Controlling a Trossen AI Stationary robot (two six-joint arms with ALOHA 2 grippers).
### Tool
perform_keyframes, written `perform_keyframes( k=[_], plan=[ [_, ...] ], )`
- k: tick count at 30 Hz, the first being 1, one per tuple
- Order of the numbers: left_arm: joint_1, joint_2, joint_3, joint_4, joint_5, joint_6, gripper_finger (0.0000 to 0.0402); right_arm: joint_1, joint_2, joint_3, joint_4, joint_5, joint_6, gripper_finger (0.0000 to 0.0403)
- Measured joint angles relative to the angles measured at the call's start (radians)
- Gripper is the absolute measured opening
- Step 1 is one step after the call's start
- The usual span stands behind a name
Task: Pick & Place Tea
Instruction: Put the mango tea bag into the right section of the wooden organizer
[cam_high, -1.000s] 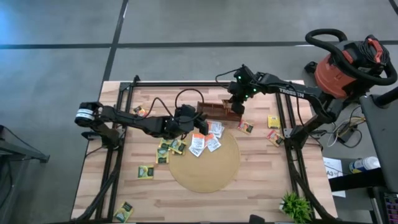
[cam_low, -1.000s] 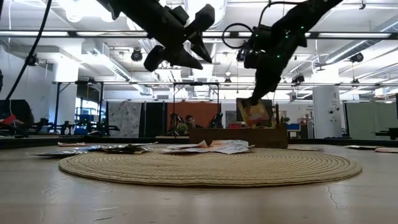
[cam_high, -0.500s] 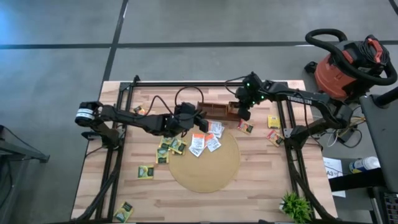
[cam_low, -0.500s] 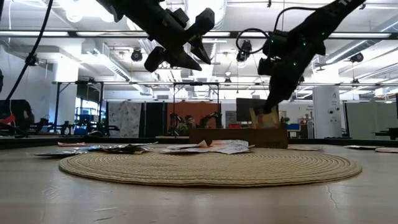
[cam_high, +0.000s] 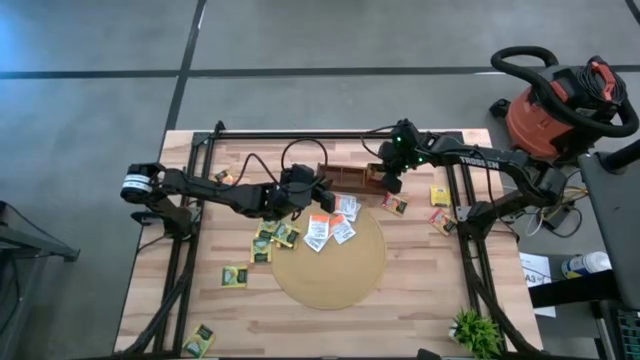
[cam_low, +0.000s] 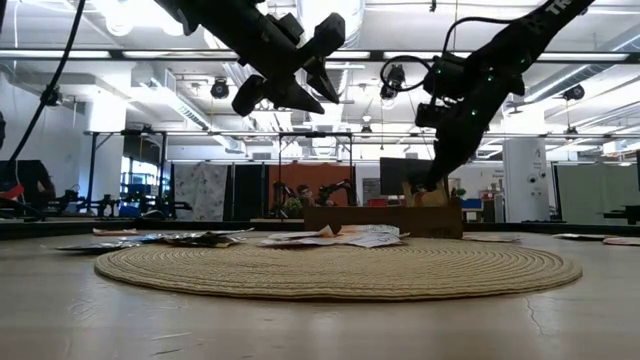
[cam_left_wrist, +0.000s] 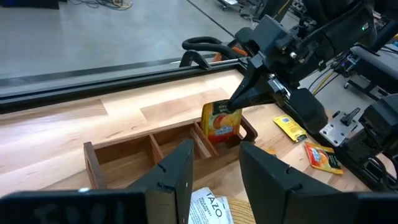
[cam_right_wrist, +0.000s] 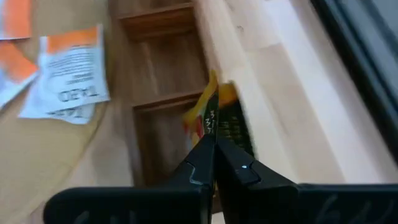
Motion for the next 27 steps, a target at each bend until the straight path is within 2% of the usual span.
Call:
perform_keyframes(
  k=[14, 27],
  plan=[
    [0.0, 0.0, 0.0, 0.0, 0.0, -0.001, 0.0126, 0.001, 0.0, 0.0, -0.011, -0.007, -0.01, 0.0008],
    [0.003, 0.0, -0.002, 0.0, 0.0, -0.001, 0.0126, 0.001, -0.002, 0.018, -0.128, -0.013, -0.043, 0.0009]
  ],
)
